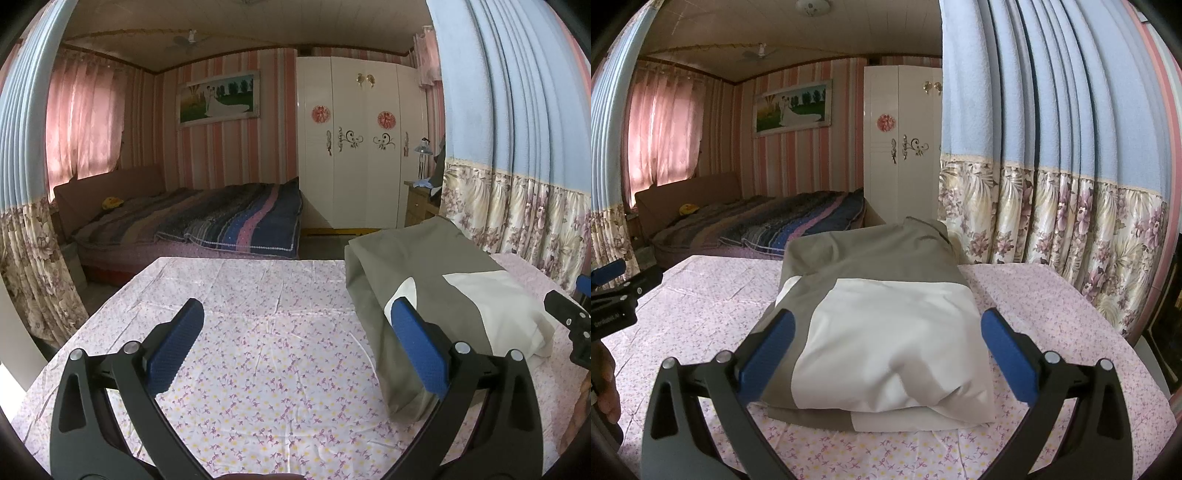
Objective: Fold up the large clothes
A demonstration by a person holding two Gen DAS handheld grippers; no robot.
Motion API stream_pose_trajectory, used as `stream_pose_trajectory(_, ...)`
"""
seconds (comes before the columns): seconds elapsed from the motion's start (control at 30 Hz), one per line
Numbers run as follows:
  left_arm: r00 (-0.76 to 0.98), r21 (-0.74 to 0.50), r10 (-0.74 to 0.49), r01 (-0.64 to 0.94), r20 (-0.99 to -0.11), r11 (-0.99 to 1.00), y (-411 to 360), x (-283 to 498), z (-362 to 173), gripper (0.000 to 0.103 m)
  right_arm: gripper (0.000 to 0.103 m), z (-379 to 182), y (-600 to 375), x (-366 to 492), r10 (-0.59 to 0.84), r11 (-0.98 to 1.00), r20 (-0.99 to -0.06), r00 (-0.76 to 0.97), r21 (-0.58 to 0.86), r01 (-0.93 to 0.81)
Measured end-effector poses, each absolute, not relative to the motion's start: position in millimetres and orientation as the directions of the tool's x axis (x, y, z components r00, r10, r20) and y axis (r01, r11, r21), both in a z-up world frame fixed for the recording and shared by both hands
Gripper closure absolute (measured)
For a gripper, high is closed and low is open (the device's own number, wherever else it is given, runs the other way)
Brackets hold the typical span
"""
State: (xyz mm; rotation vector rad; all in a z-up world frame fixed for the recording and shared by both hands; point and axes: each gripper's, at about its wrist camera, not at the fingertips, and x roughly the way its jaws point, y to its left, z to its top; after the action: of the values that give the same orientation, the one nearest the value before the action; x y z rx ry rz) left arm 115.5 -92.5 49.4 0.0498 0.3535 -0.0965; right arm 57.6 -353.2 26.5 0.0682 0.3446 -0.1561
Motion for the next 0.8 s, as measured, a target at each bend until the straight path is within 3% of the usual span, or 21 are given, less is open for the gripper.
stream_pose_trajectory(0.8, 0.932, 0.032, -0.088, 0.106, -0.352, 0.994, -94.2, 116.3, 49.1, 0.003, 0.002, 26.2, -349.6, 57.5, -0.145, 0.985, -0.351, 0.925, 0.037, 0.168)
